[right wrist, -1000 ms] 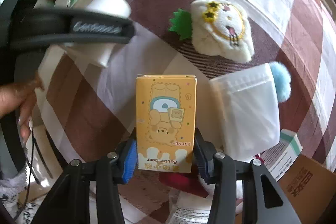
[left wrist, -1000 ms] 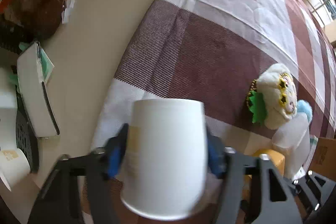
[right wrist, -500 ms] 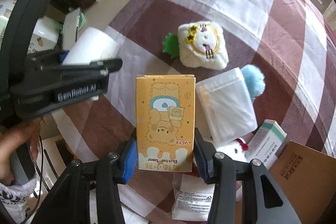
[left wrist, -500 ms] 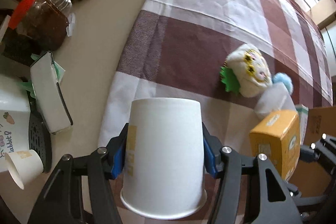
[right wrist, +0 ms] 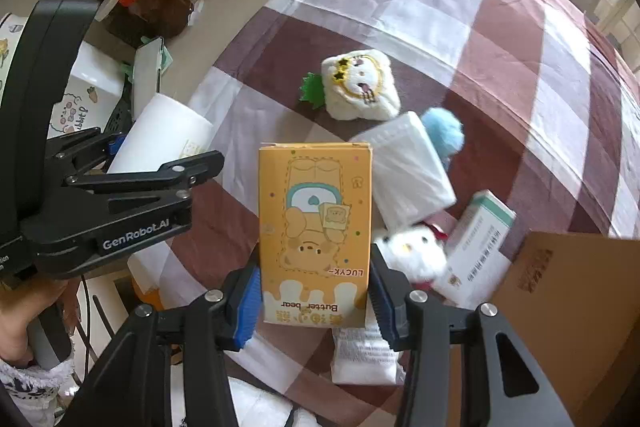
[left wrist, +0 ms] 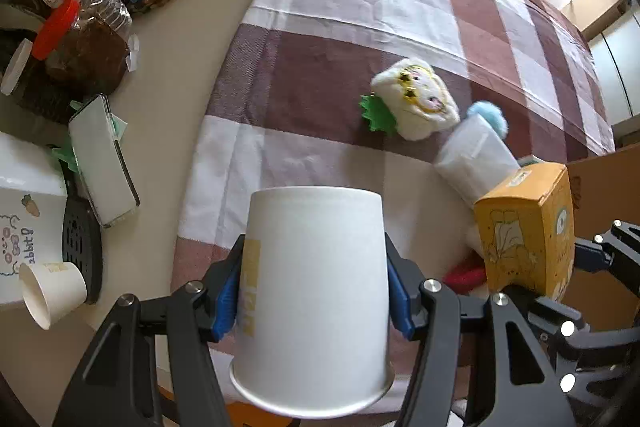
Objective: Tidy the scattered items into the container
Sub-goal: 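Lift the paper cup and Butter Bear box and carry both over the cardboard box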
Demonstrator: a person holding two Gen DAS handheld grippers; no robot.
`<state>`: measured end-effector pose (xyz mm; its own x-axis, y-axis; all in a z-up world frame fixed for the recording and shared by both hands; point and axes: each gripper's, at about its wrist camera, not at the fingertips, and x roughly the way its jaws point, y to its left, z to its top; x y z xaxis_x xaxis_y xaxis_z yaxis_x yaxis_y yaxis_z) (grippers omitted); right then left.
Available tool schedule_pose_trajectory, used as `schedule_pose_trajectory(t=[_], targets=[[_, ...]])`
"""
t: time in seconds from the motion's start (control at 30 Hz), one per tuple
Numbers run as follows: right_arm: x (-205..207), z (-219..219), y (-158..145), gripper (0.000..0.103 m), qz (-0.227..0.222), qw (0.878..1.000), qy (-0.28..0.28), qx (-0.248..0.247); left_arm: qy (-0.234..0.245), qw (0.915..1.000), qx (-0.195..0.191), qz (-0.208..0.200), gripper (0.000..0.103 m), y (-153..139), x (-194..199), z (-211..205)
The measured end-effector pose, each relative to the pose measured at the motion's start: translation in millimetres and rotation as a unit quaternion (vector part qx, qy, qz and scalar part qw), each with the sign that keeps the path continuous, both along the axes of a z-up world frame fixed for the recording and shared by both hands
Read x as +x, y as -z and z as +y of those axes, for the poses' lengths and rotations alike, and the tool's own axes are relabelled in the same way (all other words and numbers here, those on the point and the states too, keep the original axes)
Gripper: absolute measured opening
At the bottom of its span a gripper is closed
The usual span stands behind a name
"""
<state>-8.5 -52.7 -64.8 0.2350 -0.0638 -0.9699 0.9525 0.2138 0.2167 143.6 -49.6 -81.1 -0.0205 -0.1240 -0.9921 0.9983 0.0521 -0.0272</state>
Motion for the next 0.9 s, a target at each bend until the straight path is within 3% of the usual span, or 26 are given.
schedule_pose_trajectory(t=[0.43, 0.9], targets=[[-41.2, 27.3, -30.9, 0.048, -0.001, 0.999, 0.031, -0.025, 0.051, 0.9986, -0.007, 0.008, 0.061, -29.7, -51.5, 20.1], [-87.6, 51.4, -78.4, 0.048, -0.029, 0.995, 0.071, -0.060, 0.097, 0.9942, -0.044, 0.018, 0.061, -84.9, -104.5, 14.6]])
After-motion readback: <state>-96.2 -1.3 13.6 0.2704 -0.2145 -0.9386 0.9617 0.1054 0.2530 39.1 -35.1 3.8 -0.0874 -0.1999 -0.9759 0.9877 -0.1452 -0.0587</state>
